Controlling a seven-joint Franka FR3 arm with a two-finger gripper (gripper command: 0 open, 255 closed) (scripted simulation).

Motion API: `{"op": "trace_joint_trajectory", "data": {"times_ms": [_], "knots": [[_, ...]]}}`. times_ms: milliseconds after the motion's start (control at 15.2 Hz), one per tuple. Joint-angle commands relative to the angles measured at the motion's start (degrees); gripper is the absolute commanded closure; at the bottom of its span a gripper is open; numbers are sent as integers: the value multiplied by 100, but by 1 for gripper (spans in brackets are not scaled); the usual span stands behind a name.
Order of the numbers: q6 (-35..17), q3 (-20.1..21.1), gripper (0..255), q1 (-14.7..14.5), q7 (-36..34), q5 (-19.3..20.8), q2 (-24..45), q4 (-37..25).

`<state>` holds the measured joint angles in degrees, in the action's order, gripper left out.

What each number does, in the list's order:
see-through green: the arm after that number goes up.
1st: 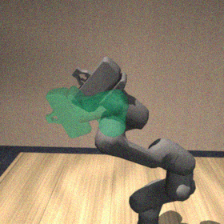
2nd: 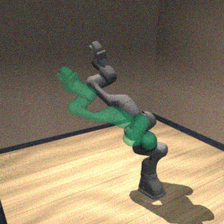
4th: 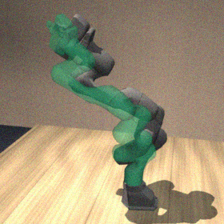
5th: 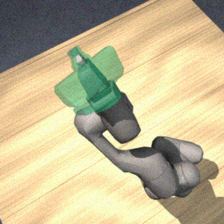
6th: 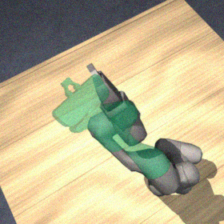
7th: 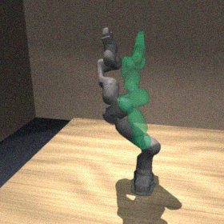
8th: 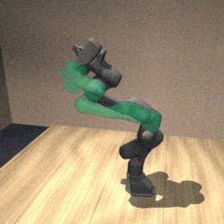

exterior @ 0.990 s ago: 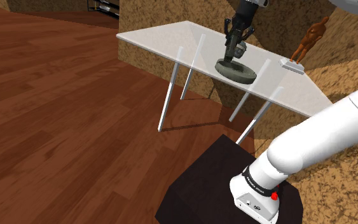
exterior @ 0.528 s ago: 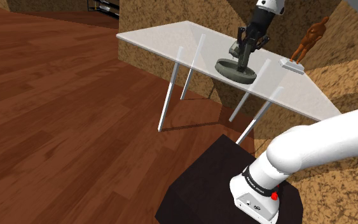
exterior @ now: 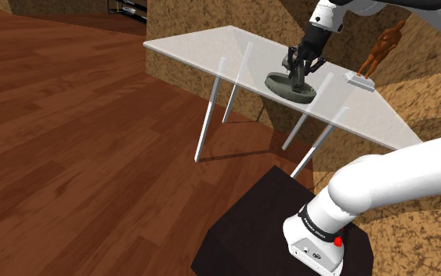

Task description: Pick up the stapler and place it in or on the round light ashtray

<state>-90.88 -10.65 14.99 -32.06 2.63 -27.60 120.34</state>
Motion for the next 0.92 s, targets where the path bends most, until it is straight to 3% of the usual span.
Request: {"op": "trace_joint_trajectory", "data": {"times_ms": [0,528,594,858], "knots": [[-158,1,255,3,-7,5,-34,189],[-211,-1,255,4,-7,8,-42,250],[-211,-1,0,4,-7,8,-42,250],[-211,-1,0,4,-7,8,-42,250]]}}
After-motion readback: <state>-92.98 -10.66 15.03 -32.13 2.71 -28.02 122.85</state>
